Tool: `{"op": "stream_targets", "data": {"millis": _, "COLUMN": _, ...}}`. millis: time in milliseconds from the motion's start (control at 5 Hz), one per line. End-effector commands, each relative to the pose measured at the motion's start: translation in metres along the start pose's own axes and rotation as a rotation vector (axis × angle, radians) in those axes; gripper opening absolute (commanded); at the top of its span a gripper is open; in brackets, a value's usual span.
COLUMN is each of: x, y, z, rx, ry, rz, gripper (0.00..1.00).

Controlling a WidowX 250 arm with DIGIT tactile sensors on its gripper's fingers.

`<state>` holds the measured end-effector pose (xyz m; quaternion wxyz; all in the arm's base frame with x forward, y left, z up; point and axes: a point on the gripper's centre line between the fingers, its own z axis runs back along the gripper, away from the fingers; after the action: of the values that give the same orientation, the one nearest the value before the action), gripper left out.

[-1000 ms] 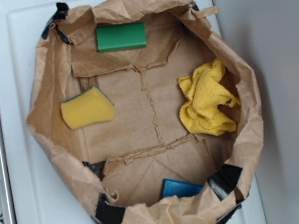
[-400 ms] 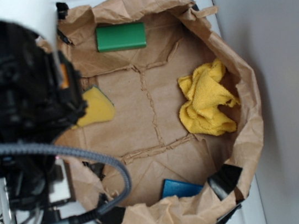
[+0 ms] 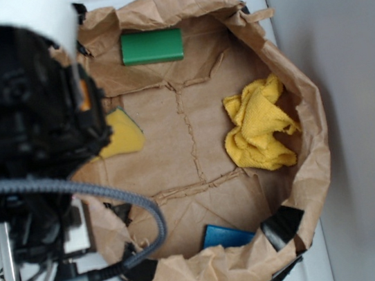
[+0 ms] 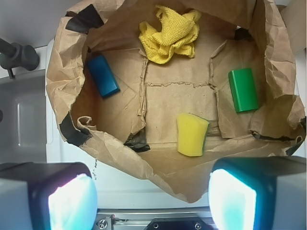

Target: Grab the green sponge.

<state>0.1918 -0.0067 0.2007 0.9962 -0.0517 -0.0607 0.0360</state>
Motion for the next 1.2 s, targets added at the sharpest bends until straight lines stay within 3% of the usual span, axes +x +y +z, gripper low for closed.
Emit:
{"op": "stream_targets", "data": {"millis": 0, "x": 0.030, "y": 0.028, "z": -0.057, "rx": 0.064, "ry": -0.039, "rz": 0.050, "gripper": 1.00}}
{"op": "stream_targets", "data": {"millis": 200, "x": 0.033, "y": 0.042, "z": -0.093, "rx": 0.093, "ry": -0.070, "rz": 0.021, "gripper": 1.00}}
{"op": "stream_targets", "data": {"millis": 400, "x": 0.035, "y": 0.058, "z": -0.133, "rx": 0.165, "ry": -0.053, "rz": 0.005, "gripper": 1.00}}
{"op": "stream_targets", "data": {"millis": 600, "x": 0.029, "y": 0.054, "z": -0.157, "rx": 0.100, "ry": -0.048, "rz": -0.021, "gripper": 1.00}}
{"op": "stream_targets", "data": {"millis": 1000, "x": 0.029, "y": 0.054, "z": -0.157, "rx": 0.100, "ry": -0.048, "rz": -0.021, "gripper": 1.00}}
